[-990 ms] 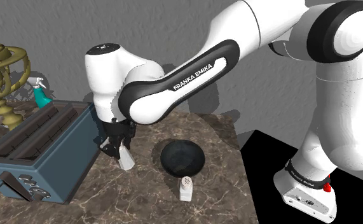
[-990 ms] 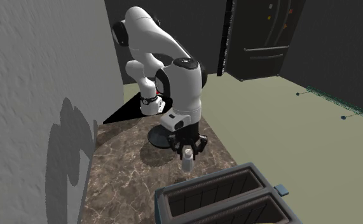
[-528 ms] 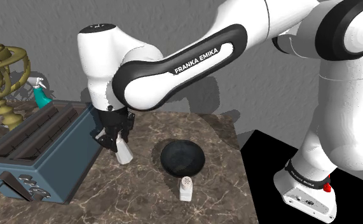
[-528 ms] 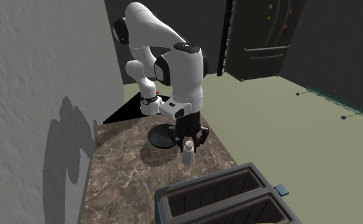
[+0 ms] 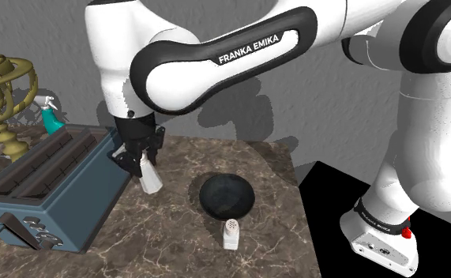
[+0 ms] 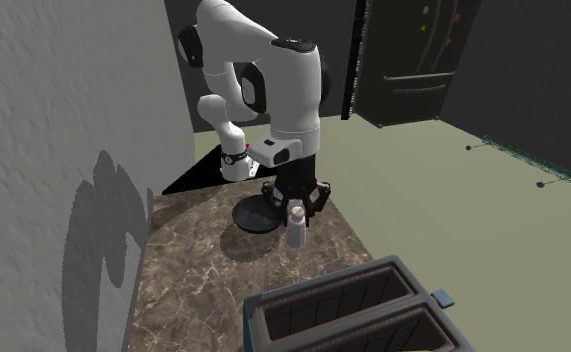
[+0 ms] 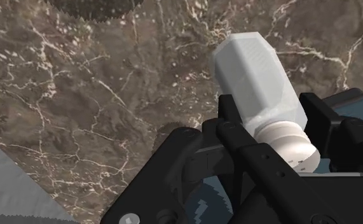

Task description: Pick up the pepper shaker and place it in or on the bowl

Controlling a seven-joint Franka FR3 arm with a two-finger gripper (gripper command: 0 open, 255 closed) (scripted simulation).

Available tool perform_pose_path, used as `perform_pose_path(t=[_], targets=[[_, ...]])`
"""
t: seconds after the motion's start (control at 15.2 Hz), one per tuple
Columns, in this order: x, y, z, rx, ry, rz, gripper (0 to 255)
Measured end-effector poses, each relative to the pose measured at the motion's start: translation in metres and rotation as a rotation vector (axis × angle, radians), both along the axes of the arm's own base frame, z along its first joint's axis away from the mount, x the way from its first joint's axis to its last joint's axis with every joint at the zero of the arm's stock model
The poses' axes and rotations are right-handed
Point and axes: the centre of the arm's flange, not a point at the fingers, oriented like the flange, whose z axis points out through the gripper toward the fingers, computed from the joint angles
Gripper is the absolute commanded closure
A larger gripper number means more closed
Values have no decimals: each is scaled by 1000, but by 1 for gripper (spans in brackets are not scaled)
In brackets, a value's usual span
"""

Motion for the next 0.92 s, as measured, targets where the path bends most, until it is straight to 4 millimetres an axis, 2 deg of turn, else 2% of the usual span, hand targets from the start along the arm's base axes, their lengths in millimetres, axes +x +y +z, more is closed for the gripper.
perform_pose_path(t=[0.07,0.2,0.92], targets=[[0,0,2,0,0,0,255],[-10,-12,6,0,0,0,255],[-106,-116,19,-2,0,0,255]])
